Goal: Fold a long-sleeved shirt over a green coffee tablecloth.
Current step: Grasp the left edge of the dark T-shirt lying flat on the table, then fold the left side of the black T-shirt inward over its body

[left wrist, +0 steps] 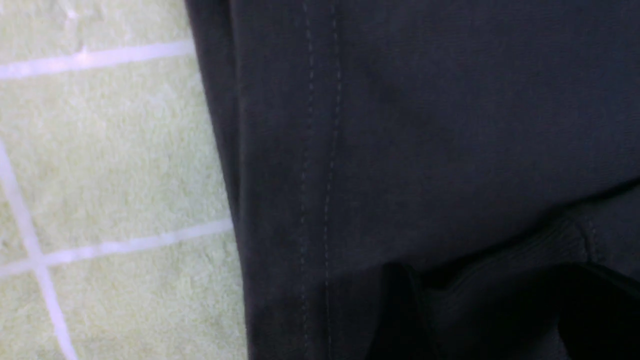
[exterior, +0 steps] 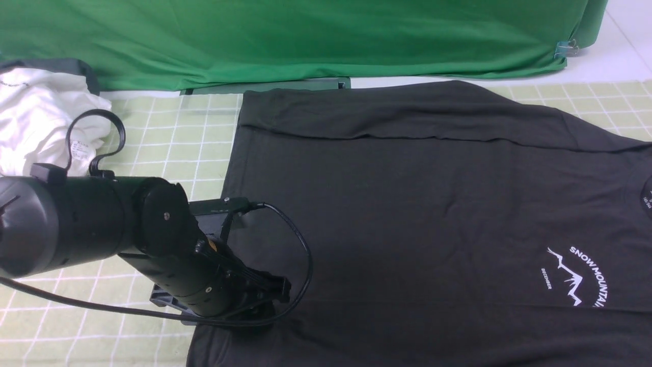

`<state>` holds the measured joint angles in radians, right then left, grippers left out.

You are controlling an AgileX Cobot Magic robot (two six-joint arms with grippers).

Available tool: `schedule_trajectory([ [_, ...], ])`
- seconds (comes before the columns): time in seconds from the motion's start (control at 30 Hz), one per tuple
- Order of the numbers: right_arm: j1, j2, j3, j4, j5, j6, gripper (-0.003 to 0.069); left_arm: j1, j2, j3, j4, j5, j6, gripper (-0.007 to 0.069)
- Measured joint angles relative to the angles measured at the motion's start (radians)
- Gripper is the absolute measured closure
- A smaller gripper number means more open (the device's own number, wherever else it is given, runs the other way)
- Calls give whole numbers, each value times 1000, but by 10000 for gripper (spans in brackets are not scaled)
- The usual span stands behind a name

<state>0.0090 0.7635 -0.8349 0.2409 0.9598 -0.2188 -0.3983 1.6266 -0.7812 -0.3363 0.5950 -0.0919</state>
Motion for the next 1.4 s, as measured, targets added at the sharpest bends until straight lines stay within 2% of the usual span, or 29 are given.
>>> schedule_trajectory([
  [0.13,0,0,0,0,-3,0,604,0,0,0,-3,-1,0,264],
  [0.33,0,0,0,0,-9,0,596,0,0,0,-5,-7,3,546],
  [0.4,0,0,0,0,-9,0,592,0,-1,0,-5,-7,5,590],
  [0.63,0,0,0,0,-10,0,580,6,-103,-50,-2,23,-4,601],
  [0.9,0,0,0,0,-10,0,567,100,-146,-298,8,108,-5,601],
  [1.17,0,0,0,0,-13,0,552,170,-9,-448,20,95,-5,601],
  [1.4,0,0,0,0,-15,0,533,175,182,-487,22,-38,-11,596],
])
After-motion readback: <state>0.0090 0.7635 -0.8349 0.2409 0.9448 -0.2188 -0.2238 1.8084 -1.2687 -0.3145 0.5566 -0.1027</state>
